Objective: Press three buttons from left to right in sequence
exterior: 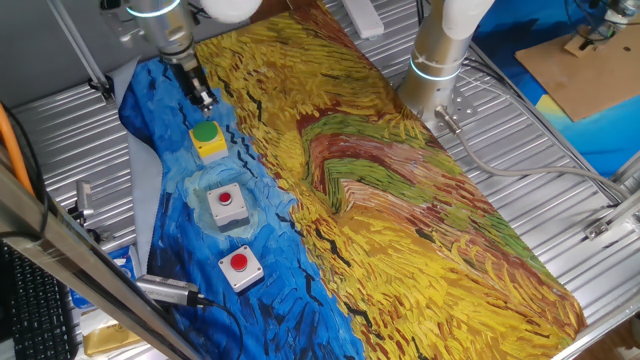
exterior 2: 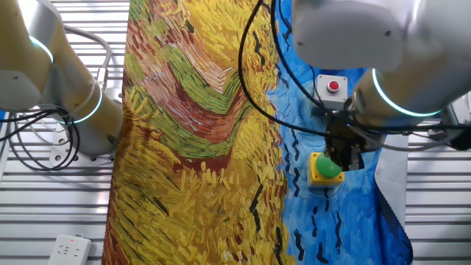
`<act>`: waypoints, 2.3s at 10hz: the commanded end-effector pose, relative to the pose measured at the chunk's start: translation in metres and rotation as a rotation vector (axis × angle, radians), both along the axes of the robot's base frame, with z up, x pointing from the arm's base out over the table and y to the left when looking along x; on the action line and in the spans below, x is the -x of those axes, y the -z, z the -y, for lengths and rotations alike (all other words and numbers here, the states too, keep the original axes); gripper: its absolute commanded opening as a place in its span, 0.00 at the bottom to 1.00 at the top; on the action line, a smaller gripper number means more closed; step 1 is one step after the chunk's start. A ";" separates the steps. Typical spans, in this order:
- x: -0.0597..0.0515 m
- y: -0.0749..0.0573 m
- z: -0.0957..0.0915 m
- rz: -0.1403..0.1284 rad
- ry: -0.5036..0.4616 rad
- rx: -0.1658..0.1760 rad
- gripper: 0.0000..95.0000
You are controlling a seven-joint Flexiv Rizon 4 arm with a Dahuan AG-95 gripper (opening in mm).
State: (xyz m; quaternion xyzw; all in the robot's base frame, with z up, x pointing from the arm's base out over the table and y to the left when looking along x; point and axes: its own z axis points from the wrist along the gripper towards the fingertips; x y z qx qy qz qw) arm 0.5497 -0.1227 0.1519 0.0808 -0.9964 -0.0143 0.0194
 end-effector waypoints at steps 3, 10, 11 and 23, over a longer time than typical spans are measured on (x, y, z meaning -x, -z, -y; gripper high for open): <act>0.000 0.000 -0.001 -0.019 -0.002 -0.002 0.00; -0.008 0.016 0.003 -0.022 -0.005 -0.001 0.00; -0.012 0.021 0.005 -0.022 -0.009 -0.002 0.00; -0.037 0.077 0.001 -0.028 -0.031 -0.020 0.00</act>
